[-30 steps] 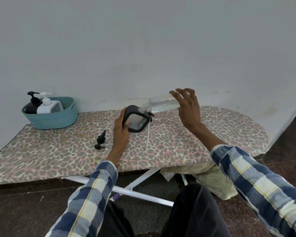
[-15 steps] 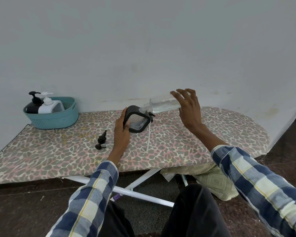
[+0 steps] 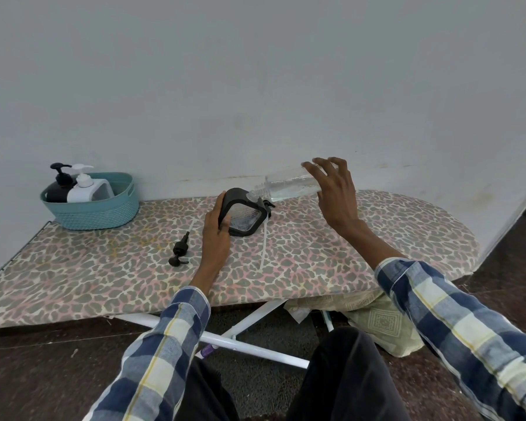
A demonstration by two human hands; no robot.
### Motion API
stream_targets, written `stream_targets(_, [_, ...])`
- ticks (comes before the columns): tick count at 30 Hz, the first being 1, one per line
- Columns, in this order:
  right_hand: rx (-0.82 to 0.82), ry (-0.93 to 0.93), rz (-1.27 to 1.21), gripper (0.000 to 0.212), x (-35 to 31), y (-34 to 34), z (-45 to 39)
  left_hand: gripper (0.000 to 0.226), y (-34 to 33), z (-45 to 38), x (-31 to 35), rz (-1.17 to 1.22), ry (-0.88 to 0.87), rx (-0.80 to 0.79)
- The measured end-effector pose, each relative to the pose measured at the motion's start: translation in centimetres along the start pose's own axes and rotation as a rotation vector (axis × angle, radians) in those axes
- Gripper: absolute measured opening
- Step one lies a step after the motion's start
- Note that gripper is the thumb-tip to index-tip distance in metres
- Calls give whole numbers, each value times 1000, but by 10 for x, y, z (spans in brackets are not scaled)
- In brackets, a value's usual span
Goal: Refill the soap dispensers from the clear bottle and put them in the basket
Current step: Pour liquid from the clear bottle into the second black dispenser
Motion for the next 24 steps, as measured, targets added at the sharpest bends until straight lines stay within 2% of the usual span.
stream_targets(24, [-4, 21, 22, 96, -5, 7, -6, 58, 1, 0, -2, 7, 0, 11])
Point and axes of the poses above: each hand's wrist, its own z-axis away from the middle knuckle, its own y-axis out of the back of the hand, x = y × z, the point moved 6 cm from there along -z, towards the middle knuckle, and after that the axes turned 7 degrees about y, right-handed, at the moved point
